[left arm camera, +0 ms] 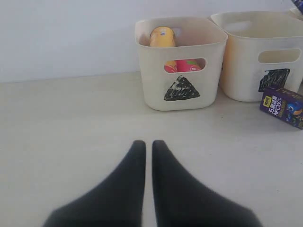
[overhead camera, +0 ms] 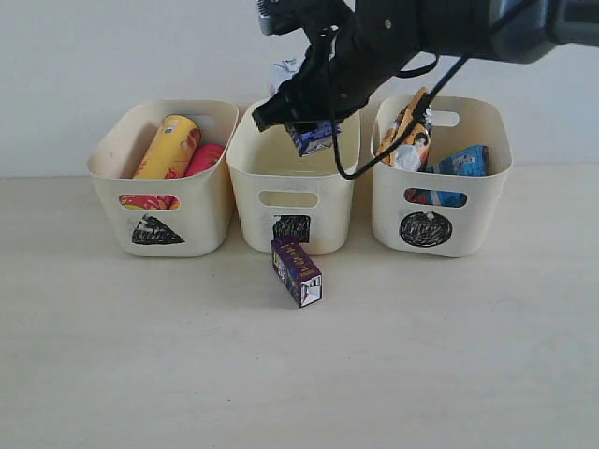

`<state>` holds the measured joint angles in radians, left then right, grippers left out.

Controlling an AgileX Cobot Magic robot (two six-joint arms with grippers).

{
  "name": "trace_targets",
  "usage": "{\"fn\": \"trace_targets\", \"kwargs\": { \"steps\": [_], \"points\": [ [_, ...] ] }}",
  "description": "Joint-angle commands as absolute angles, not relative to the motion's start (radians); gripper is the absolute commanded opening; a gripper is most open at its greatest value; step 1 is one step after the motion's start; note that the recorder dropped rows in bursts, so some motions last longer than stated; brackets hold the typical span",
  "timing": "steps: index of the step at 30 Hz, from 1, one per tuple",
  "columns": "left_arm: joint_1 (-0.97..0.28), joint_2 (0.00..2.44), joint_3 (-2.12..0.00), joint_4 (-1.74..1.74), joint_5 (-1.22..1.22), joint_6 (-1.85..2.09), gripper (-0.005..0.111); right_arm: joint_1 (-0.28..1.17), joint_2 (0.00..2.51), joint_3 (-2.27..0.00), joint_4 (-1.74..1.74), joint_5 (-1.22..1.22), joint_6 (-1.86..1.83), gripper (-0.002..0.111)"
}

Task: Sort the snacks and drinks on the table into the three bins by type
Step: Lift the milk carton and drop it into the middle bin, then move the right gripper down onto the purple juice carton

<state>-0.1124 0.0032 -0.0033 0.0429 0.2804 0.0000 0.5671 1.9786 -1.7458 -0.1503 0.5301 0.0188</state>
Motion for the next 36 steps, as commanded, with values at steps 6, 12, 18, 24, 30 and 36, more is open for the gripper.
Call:
{"fn": "trace_targets", "kwargs": {
  "steps": [6, 12, 18, 24, 30, 36],
  "points": [
    [-0.11, 0.0, 0.0, 0.034, 0.279, -0.009, 0.004, 0.512, 2.158, -1.981, -0.164, 0.478, 0.045, 0.0],
    [-0.11, 0.0, 0.0, 0.034, 0.279, -0.009, 0.004, 0.494, 2.209, -2.001, -0.166, 0.387, 0.072, 0.0],
    [-0.11, 0.0, 0.0, 0.034, 0.277, -0.009, 0.004, 0.486, 2.243, -2.001, -0.166, 0.341, 0.098, 0.008],
    [-0.11, 0.0, 0.0, 0.034, 0.277, -0.009, 0.004, 0.474, 2.245, -2.001, -0.166, 0.337, 0.098, 0.056],
    [-0.11, 0.0, 0.0, 0.034, 0.277, -0.009, 0.004, 0.47, 2.245, -2.001, -0.166, 0.346, 0.098, 0.067],
    [-0.11, 0.0, 0.0, 0.034, 0.279, -0.009, 0.004, 0.47, 2.234, -2.001, -0.166, 0.437, 0.098, 0.067]
  ]
}}
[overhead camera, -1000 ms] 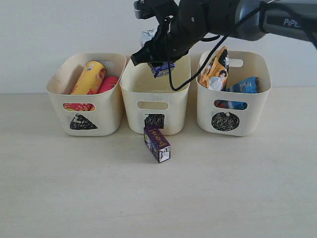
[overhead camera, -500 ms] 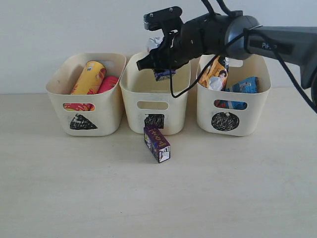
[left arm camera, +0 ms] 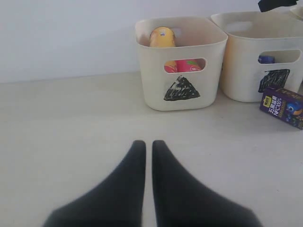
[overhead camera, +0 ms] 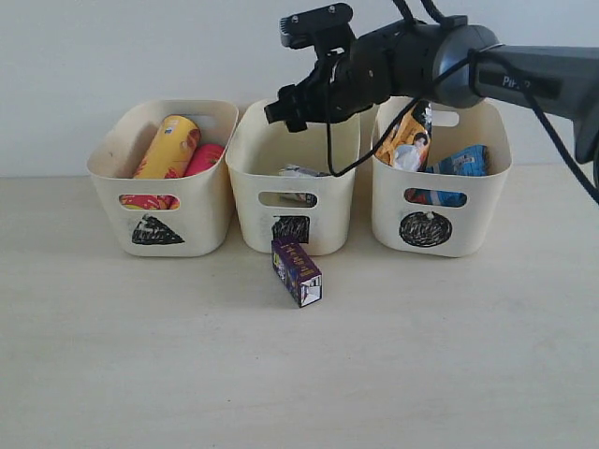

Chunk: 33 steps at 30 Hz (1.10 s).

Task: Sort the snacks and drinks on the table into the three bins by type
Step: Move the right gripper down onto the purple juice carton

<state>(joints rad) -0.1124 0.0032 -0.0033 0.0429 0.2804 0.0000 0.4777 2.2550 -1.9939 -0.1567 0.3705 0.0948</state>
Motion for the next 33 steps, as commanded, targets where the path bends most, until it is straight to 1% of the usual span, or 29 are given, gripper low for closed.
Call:
{"fn": "trace_targets", "kwargs": {
  "steps": [1, 9, 15, 18, 21, 26, 33],
  "points": [
    [-0.11, 0.0, 0.0, 0.034, 0.279, -0.009, 0.004, 0.47, 2.226, -2.001, -0.166, 0.467, 0.098, 0.067],
    [-0.11, 0.0, 0.0, 0.034, 0.279, -0.009, 0.004, 0.476, 2.153, -2.001, -0.166, 0.708, 0.036, 0.067],
    [-0.11, 0.0, 0.0, 0.034, 0.279, -0.009, 0.004, 0.493, 2.077, -2.001, -0.023, 0.891, -0.113, 0.067],
    [-0.11, 0.0, 0.0, 0.034, 0.279, -0.009, 0.004, 0.501, 2.063, -2.001, 0.011, 1.012, -0.123, 0.067],
    [-0.11, 0.0, 0.0, 0.034, 0.277, -0.009, 0.004, 0.501, 2.06, -1.977, 0.066, 1.083, -0.131, 0.066],
    [-0.11, 0.0, 0.0, 0.034, 0.277, -0.009, 0.004, 0.506, 2.045, -1.86, 0.183, 1.084, -0.168, 0.053],
    [-0.11, 0.0, 0.0, 0.034, 0.277, -0.009, 0.004, 0.563, 2.045, -1.749, 0.193, 1.028, -0.187, 0.053]
  ]
}}
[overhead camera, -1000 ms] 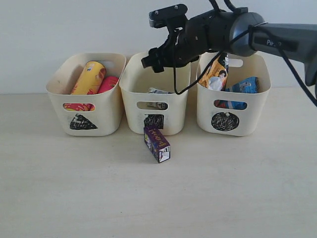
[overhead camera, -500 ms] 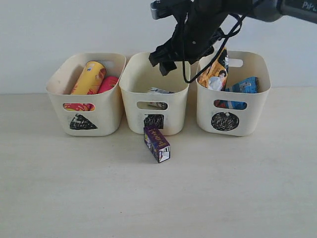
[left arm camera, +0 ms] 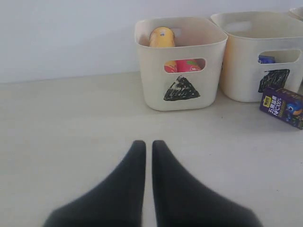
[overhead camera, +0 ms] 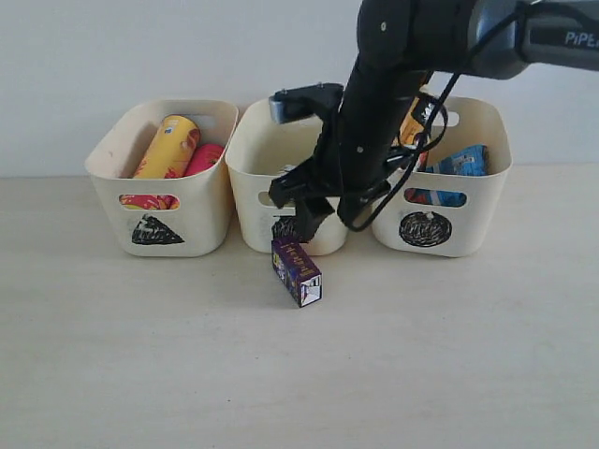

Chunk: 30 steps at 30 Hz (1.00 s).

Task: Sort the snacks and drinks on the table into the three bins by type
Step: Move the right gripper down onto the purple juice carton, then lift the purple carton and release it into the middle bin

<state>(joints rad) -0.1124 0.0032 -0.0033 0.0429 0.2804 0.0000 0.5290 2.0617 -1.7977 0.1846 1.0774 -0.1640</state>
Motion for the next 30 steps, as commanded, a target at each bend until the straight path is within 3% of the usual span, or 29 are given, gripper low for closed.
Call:
{"fn": "trace_targets", "kwargs": {
  "steps": [1, 6, 9, 24, 26, 30],
  "points": [
    [-0.11, 0.0, 0.0, 0.034, 0.277, -0.009, 0.004, 0.578, 2.045, -1.726, 0.187, 0.985, -0.194, 0.053],
    [-0.11, 0.0, 0.0, 0.034, 0.279, -0.009, 0.004, 0.589, 2.067, -1.707, 0.17, 0.897, -0.207, 0.053],
    [-0.11, 0.0, 0.0, 0.034, 0.279, -0.009, 0.004, 0.589, 2.106, -1.707, 0.175, 0.876, -0.21, 0.075],
    [-0.11, 0.0, 0.0, 0.034, 0.277, -0.009, 0.004, 0.589, 2.233, -1.707, 0.142, 0.719, -0.208, 0.075],
    [-0.11, 0.0, 0.0, 0.034, 0.277, -0.009, 0.004, 0.589, 2.242, -1.707, 0.142, 0.701, -0.208, 0.071],
    [-0.11, 0.0, 0.0, 0.034, 0.277, -0.009, 0.004, 0.589, 2.266, -1.707, 0.118, 0.692, -0.208, 0.049]
  ]
}}
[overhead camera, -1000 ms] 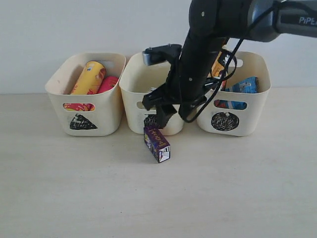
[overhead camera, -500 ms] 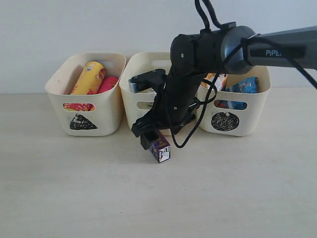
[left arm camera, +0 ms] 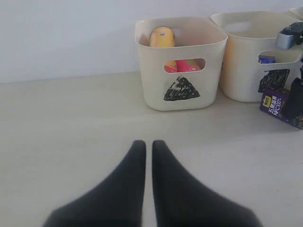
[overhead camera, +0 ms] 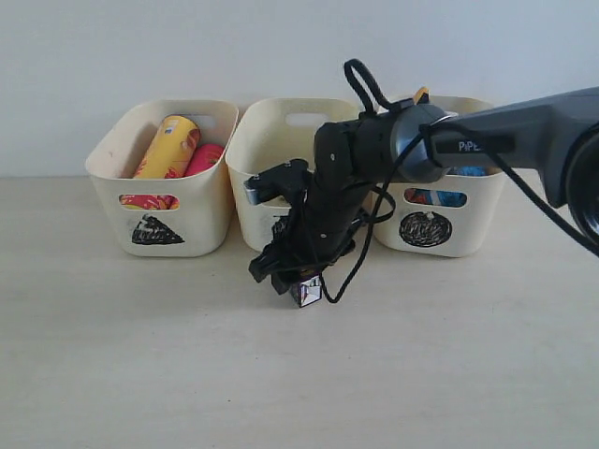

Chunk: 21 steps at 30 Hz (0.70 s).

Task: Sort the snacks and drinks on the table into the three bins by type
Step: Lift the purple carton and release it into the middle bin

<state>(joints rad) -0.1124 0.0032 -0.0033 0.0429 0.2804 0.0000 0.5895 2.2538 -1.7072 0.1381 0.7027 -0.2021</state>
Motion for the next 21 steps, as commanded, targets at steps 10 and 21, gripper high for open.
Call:
{"fn": "trace_targets", "kwargs": {
  "steps": [10, 21],
  "points": [
    [-0.11, 0.0, 0.0, 0.034, 0.279, -0.009, 0.004, 0.591, 2.222, -1.707, 0.102, 0.756, -0.181, 0.0],
    [-0.11, 0.0, 0.0, 0.034, 0.277, -0.009, 0.004, 0.591, 2.041, -1.707, 0.102, 0.833, -0.215, 0.0]
  ]
}}
